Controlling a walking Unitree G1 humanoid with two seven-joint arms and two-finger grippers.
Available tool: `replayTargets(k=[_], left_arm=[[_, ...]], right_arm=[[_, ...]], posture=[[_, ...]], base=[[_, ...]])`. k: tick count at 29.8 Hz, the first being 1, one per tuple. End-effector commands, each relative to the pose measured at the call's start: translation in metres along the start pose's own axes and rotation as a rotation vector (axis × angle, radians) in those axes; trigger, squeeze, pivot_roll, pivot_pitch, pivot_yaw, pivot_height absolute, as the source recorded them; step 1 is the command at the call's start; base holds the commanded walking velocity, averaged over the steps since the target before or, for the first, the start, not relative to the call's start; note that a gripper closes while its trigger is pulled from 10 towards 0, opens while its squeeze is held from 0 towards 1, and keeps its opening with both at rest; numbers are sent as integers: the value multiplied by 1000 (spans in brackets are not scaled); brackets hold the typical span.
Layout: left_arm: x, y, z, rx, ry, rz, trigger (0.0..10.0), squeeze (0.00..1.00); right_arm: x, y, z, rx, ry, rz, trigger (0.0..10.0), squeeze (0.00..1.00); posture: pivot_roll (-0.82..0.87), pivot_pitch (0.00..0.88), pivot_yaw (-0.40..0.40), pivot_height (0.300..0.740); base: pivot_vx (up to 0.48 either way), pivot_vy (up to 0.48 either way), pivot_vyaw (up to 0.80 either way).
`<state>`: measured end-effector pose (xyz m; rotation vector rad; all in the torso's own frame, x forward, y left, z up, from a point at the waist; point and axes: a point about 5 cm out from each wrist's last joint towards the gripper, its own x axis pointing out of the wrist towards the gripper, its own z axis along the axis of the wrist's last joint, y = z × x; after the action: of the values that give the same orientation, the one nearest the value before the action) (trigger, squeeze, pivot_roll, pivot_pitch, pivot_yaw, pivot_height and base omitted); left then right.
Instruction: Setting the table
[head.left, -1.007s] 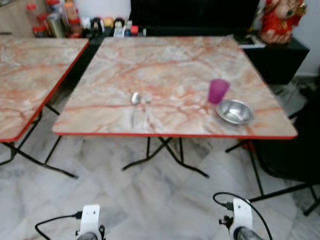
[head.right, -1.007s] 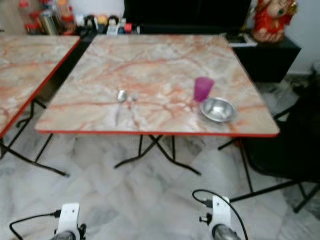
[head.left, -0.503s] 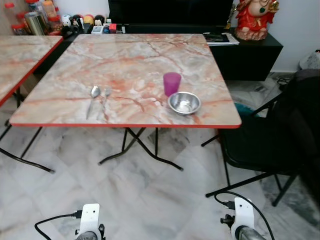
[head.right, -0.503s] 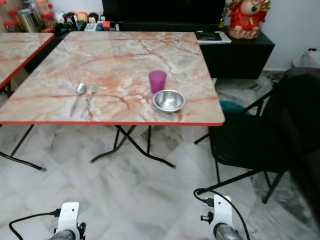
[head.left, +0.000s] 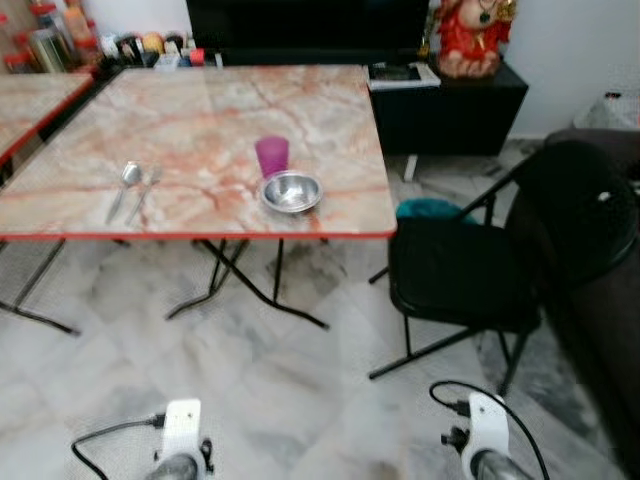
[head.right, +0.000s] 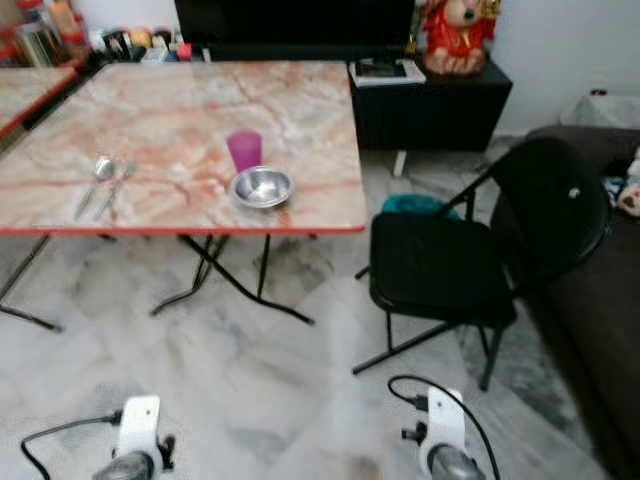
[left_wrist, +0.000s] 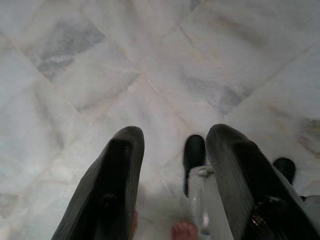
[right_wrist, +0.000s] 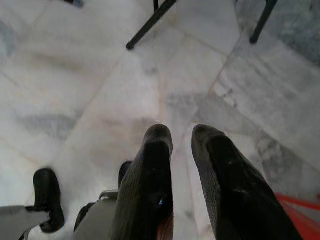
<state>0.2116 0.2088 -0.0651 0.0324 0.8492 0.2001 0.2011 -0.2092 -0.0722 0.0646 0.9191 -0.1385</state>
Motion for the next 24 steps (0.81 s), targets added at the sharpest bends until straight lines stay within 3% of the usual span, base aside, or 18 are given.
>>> replayTargets(k=[1, 24], left_arm=[[0, 4, 0, -20, 3, 12, 10000, 0], [1, 3, 2, -20, -1, 13, 10000, 0]], right_arm=[[0, 3, 0, 10, -2, 5, 10000, 0], [0, 3, 0, 5, -1, 6, 10000, 0]], posture=[[14, 97, -20, 736], [16, 95, -21, 736]], base=[[0, 0, 0], [343, 0, 0]])
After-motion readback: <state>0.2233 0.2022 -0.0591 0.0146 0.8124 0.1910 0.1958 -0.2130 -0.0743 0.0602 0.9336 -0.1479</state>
